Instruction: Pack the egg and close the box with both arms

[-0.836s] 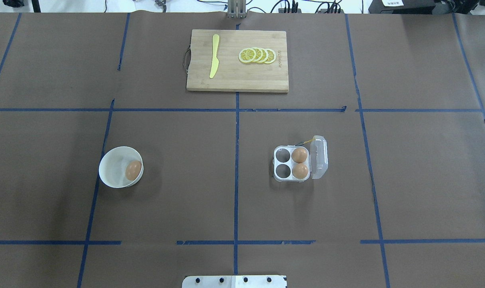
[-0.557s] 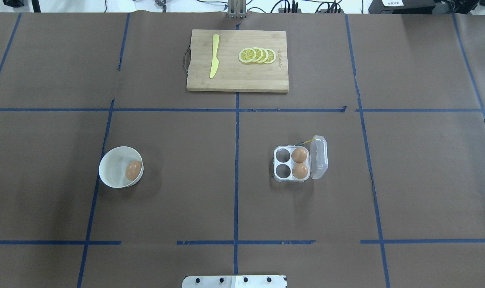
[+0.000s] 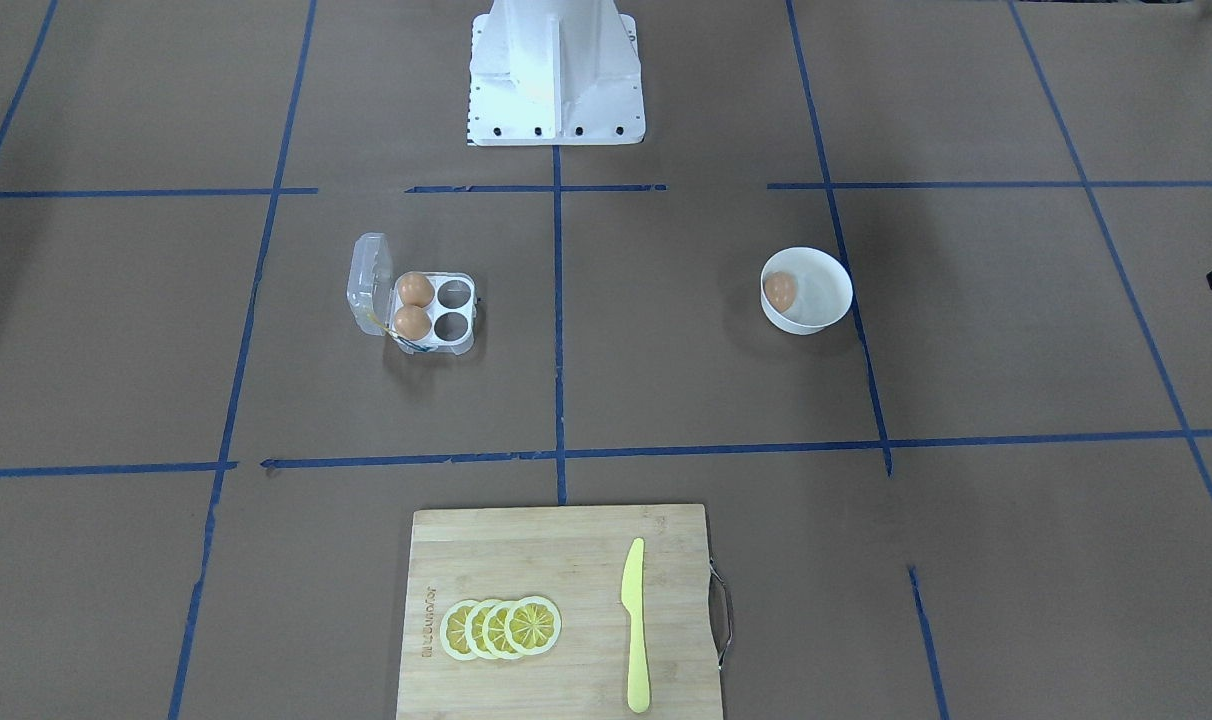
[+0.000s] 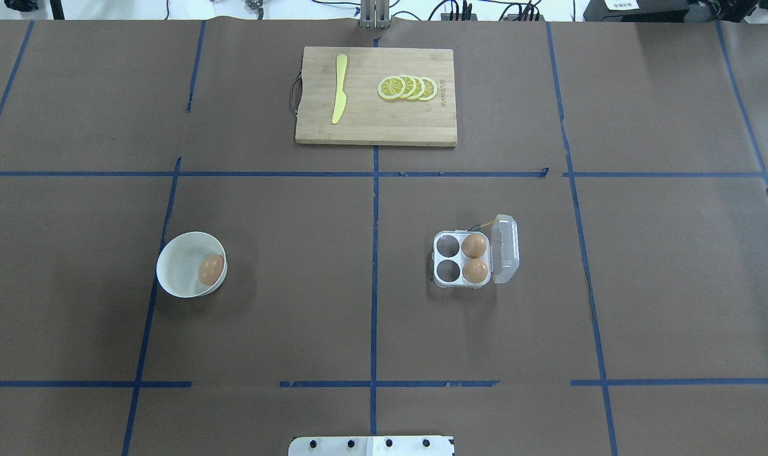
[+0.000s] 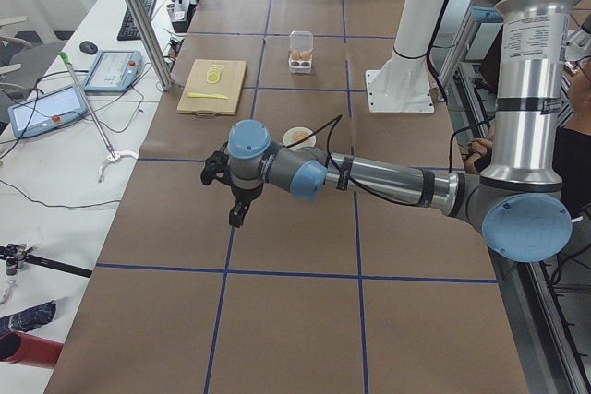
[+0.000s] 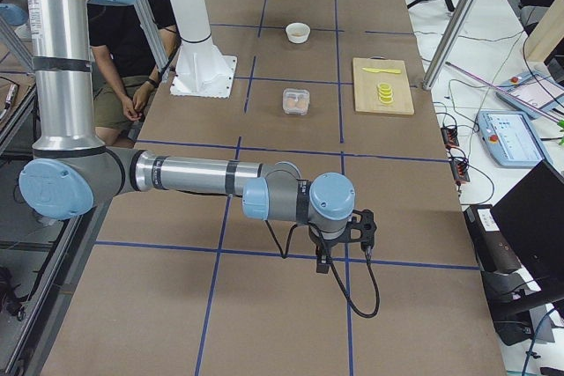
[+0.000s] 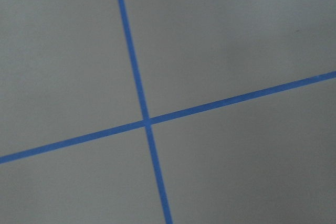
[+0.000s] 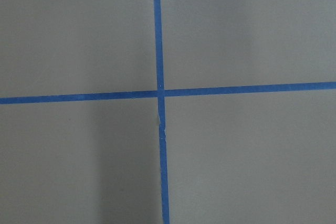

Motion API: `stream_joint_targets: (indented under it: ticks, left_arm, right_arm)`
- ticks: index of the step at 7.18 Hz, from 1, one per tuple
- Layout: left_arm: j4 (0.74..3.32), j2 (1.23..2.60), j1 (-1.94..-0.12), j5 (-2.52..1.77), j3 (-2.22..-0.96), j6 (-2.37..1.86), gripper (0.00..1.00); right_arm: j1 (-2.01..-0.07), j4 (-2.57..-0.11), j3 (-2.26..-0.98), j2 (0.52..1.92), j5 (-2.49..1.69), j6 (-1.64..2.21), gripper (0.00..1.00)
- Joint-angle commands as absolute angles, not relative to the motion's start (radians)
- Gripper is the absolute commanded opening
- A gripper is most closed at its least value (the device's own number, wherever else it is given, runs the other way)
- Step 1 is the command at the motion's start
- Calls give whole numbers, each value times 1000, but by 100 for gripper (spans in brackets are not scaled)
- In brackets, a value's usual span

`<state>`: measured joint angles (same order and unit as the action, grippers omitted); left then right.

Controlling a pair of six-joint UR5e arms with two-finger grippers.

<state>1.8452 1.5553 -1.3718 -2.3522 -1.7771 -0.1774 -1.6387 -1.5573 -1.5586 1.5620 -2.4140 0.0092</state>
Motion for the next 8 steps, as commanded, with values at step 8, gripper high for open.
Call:
stream_joint_targets:
  ticks: [8]
  left_arm:
    - [1957, 1707, -678, -1927, -1924, -1155, 98]
  right_arm:
    - [-1623, -1551, -1575, 1559, -2416, 12, 100]
